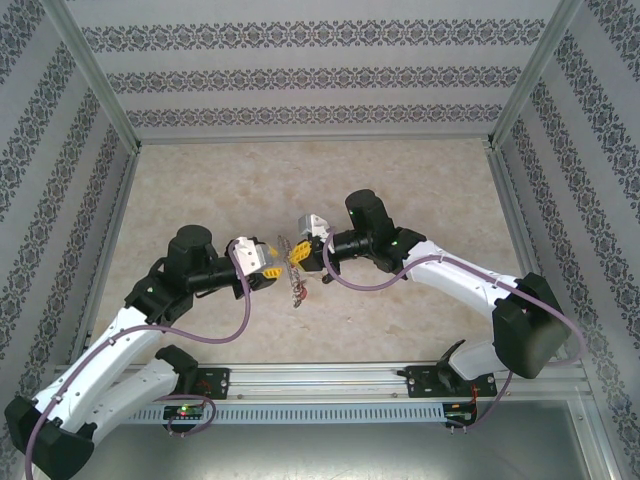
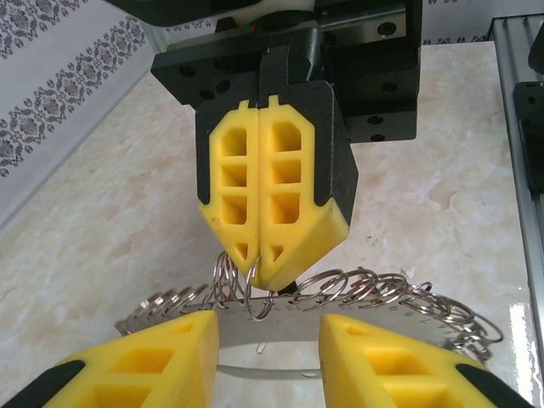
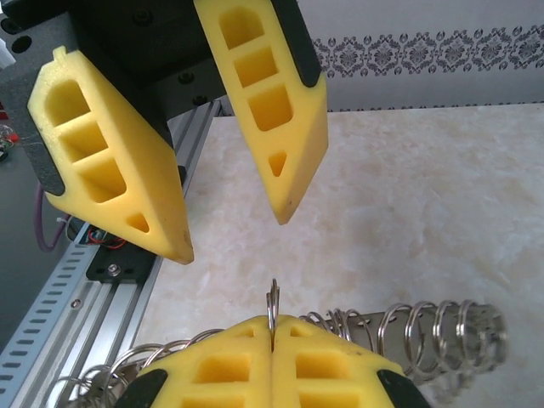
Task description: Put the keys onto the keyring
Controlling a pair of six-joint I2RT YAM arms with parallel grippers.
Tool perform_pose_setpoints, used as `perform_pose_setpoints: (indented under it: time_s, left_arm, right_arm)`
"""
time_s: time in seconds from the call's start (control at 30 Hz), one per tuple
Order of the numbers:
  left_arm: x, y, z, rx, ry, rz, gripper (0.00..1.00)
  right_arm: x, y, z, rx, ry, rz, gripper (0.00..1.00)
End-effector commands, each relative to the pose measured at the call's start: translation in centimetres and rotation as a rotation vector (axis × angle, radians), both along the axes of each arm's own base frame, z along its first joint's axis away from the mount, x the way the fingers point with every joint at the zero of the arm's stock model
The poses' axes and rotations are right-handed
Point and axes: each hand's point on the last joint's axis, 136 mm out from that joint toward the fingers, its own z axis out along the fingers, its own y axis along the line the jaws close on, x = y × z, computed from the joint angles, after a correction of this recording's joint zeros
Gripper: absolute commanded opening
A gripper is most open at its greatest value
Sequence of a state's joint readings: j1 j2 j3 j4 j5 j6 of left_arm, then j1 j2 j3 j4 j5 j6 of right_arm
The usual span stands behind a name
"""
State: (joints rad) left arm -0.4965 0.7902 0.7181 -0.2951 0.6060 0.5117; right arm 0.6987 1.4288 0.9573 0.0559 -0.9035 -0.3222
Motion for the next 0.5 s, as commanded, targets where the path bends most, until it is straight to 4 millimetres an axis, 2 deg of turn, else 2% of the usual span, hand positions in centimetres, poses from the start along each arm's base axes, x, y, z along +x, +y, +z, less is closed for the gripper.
perform_pose_setpoints:
  time_s: [0.0,0.47]
  left_arm:
    - [0.4,-0.2,-0.2,0.019,-0.018,-0.002,0.37]
    - [0.6,-1.3,0.1,0.007,0.002,-0.054,0.21]
  right_arm:
    - [-1.2,0.2,1.8,0.059,-0.078,0.055,0.00]
    - [-1.6,0.3,1.8,0.061,-0.087,0.063,0.00]
